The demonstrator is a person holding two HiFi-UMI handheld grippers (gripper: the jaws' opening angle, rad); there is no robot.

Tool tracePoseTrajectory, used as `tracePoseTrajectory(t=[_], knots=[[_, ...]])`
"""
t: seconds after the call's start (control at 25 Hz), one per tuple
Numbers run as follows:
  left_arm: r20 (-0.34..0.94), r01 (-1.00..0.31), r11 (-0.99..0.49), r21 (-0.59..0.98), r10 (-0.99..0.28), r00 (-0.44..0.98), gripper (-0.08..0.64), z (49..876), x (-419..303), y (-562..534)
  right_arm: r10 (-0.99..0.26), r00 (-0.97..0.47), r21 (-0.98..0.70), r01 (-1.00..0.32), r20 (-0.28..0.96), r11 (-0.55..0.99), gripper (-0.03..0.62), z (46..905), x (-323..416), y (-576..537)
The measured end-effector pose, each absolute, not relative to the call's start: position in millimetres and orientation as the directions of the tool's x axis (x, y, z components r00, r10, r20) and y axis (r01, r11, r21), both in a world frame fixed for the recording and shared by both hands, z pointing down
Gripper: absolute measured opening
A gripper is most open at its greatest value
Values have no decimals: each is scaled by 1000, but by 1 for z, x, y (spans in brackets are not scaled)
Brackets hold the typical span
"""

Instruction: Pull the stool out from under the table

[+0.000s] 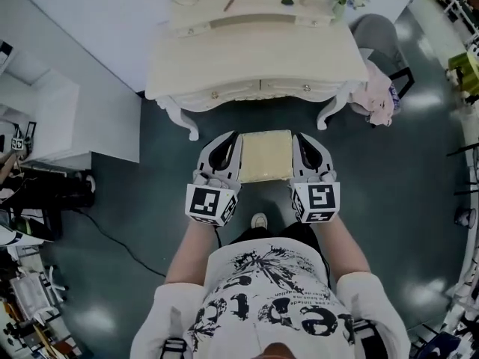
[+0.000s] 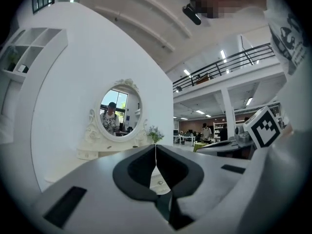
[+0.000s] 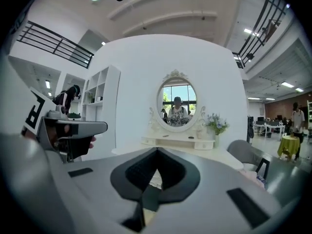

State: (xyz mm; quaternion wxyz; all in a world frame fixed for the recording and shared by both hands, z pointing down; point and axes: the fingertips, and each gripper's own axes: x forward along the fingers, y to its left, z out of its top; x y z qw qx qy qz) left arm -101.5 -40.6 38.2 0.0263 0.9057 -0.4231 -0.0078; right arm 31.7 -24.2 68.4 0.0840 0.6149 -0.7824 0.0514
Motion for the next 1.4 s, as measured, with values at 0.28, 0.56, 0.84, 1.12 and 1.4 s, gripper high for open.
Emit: tracePoseTrajectory(t=[0.28,0.56,0.84,1.12,1.4], knots=[[-12,-749,-663,3,-749,663,21,-14,-95,-13,-966,-209,24,-976,155,215,17,19,48,-3],[-13,-772,-636,3,-772,636,21,-27,-107,-6,-963,-239,45,-968,126,247,17,-2,45,5],[-25,-794,-607,-41,-793,608,21,-40,-109,-5,-943,-311,51,-946,121,319,17,-10,31,0],[7,-782,-619,-69,-784,620,21,-38,-113,-8,-934,-341,24,-938,109,345,17,-12,23,-3],[7,-779,-625,-49,-780,626,21,-38,-116,-11,-918,-380,36,-922,113,386,17,-15,21,-1]])
